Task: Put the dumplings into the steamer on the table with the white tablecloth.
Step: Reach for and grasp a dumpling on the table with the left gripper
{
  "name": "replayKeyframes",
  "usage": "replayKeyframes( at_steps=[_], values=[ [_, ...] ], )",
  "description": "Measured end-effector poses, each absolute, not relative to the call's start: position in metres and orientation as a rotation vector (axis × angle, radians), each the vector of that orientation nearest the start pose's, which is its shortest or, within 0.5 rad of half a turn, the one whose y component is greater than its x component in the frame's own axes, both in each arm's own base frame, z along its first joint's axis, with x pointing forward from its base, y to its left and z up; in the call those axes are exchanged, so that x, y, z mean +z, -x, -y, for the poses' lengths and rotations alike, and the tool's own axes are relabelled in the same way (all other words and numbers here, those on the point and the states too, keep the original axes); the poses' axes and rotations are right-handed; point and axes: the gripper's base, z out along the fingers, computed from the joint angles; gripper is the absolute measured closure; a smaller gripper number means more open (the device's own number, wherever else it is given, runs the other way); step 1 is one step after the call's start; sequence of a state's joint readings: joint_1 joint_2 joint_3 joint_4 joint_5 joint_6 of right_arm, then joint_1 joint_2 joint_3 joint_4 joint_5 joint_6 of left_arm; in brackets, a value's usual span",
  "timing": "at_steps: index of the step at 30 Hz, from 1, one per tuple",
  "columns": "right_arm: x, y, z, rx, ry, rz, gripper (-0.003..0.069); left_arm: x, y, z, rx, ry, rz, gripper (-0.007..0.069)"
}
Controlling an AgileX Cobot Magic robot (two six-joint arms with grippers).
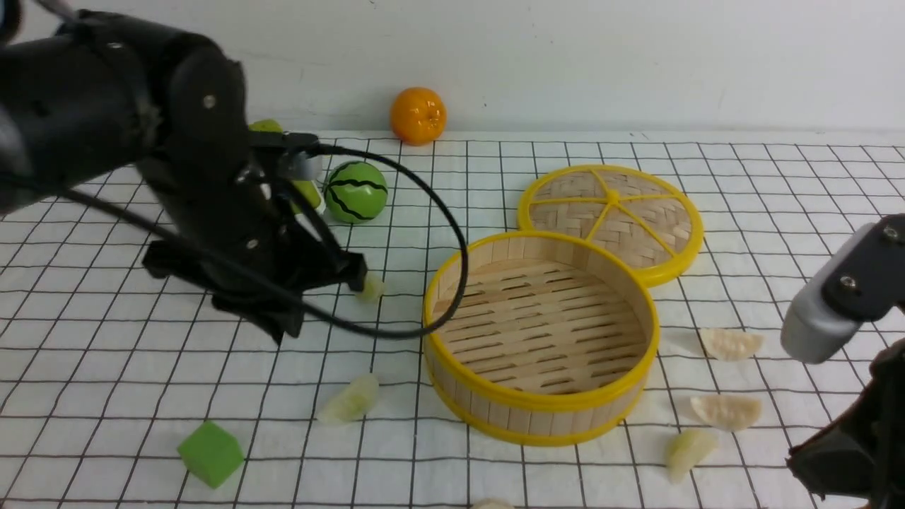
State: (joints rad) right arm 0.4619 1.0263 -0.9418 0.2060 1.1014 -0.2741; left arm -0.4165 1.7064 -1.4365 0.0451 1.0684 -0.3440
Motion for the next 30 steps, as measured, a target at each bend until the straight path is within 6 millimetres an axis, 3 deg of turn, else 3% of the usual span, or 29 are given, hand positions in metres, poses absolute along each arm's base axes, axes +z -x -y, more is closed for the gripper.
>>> replayKeyframes(
  at_steps=[1,2,5,9,10,17,25,30],
  values=[
    [0.328,-0.152,-0.095,0.337,0.905,-2.514,0.0676,0.286,-0.342,0.147,-0.126,-0.089,-2.814,0.0439],
    [0.328,-0.152,-0.095,0.337,0.904,-2.514,0.0676,0.284,-0.343,0.148,-0.123,-0.084,-2.821,0.0429],
    [0.329,-0.152,-0.096,0.338,0.904,-2.51,0.0674,0.273,-0.375,0.16,-0.159,0.049,-2.815,0.0257],
    [0.329,-0.152,-0.096,0.339,0.903,-2.51,0.0673,0.261,-0.4,0.162,-0.195,0.183,-2.811,0.0151],
    [0.329,-0.152,-0.096,0.342,0.902,-2.508,0.0673,0.25,-0.415,0.159,-0.2,0.257,-2.804,0.0121],
    [0.33,-0.152,-0.096,0.343,0.901,-2.507,0.0669,0.227,-0.453,0.151,-0.262,0.451,-2.696,0.0095],
    [0.331,-0.155,-0.097,0.344,0.886,-2.481,0.0664,0.186,-0.471,0.158,-0.3,0.506,-2.66,0.0099],
    [0.331,-0.155,-0.097,0.344,0.885,-2.479,0.0662,0.171,-0.475,0.16,-0.298,0.523,-2.664,0.0218]
  ],
)
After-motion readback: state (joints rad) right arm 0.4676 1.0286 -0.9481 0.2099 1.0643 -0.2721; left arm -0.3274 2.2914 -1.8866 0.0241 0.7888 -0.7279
